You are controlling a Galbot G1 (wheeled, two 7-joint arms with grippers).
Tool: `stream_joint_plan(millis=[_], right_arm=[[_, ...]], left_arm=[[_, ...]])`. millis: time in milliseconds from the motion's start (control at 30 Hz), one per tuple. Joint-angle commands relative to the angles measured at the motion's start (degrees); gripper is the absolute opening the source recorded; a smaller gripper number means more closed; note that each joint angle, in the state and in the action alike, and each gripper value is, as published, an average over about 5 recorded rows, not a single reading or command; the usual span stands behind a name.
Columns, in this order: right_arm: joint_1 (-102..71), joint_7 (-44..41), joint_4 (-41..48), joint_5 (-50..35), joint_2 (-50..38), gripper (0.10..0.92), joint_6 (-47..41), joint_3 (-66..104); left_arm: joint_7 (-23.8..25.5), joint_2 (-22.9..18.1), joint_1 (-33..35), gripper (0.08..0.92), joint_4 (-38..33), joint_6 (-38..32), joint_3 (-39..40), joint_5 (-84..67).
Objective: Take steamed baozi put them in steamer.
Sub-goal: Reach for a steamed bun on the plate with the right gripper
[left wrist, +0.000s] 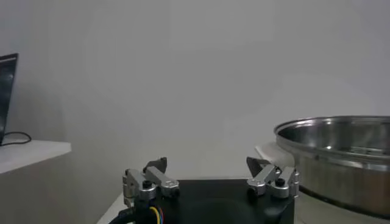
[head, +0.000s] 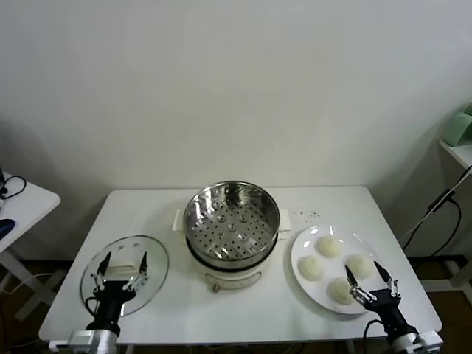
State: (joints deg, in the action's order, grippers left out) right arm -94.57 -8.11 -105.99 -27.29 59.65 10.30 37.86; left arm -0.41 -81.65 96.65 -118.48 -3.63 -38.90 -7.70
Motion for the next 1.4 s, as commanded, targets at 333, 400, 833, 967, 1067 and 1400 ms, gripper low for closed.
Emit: stream_joint_plan(millis=[333,400,833,967,1067,1400], right_arm=[[25.6,-13.1,6.4,6.3,-18.5,0.823,-19.6,-7.0],[30.9,-16.7,9.4,6.1,-22.6,0.823,-21.5,-12.0],[82.0,-53.8,28.1,15.1,-36.0,0.823,-18.2,-58.5],[97.0,-61.6,31.2,20.5,-33.8,0.823,-14.8,-73.5],[109.8,-66.1,36.5,24.9,-29.5,0.823,-9.8,-86.7],[119.0,-70.1,46.5,32.0,-14.5,0.823,-5.8,-102.3]], left_arm=[[0.5,0.6,-1.8,0.823,1.3,-0.6,0.3,1.1],[0.5,0.3,-1.7,0.823,1.3,-0.8,0.5,1.1],[-0.1,0.0,-1.8,0.823,1.5,-0.7,2.3,2.6],[-0.1,0.8,-2.3,0.823,2.1,0.0,2.1,2.5],[0.0,1.3,-2.5,0.823,2.3,0.5,2.0,2.5],[-0.8,1.4,-4.0,0.823,1.4,2.6,1.9,2.8]])
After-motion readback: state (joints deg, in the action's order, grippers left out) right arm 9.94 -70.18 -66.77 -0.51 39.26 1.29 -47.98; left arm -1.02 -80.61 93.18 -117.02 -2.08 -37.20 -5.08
